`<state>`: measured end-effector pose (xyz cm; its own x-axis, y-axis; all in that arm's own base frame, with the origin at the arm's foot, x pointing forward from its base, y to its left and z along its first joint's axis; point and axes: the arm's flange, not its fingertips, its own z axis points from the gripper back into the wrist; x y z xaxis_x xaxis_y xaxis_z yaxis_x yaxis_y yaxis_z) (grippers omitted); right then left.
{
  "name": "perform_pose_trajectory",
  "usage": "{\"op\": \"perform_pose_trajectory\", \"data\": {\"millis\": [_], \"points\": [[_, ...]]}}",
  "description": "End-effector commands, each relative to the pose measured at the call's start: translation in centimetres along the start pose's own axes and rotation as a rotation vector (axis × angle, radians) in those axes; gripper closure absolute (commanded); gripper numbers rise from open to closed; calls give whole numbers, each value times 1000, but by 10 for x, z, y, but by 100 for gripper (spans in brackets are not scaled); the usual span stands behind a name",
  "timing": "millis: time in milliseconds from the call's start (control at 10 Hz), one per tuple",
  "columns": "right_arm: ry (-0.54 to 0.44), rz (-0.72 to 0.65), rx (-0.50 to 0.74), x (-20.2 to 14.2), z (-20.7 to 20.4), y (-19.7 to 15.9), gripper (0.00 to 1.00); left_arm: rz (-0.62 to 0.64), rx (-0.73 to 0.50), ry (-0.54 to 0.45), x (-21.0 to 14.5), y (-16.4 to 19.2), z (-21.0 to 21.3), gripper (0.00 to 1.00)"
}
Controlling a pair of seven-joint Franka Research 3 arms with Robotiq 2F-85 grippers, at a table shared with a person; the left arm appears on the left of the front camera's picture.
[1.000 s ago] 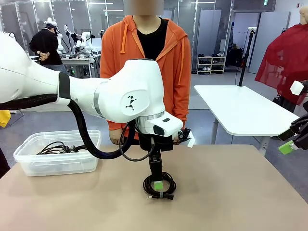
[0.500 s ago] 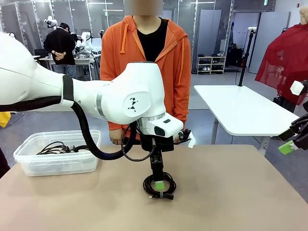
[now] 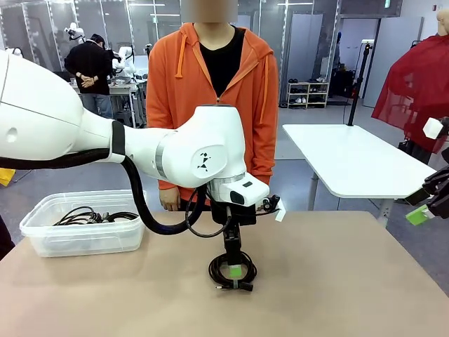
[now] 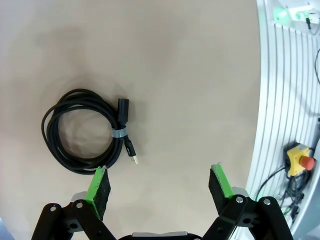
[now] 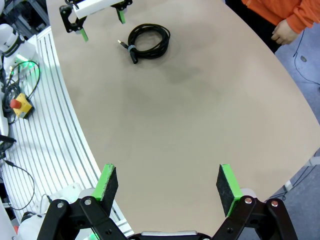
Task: Organize and store the cables.
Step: Place the USB Extension Cable into the Organizing box.
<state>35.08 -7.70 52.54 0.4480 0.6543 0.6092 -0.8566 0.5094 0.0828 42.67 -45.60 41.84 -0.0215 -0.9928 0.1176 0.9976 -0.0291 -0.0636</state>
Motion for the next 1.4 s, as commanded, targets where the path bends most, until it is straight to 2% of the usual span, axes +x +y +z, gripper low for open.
{"op": "perform_pose_trajectory", "data": {"millis": [0, 600, 900, 1300], "points": [[13, 6, -6, -1, 1, 1, 0, -4, 20, 4, 6, 4, -5, 0], [13, 6, -6, -1, 1, 1, 0, 42, -11, 25, 6, 13, -40, 0], [13, 6, -6, -1, 1, 1, 0, 51, 20, 62, 7, 19, -59, 0], [13, 6, -6, -1, 1, 1, 0, 50, 16, 52, 8, 25, -74, 0]]}}
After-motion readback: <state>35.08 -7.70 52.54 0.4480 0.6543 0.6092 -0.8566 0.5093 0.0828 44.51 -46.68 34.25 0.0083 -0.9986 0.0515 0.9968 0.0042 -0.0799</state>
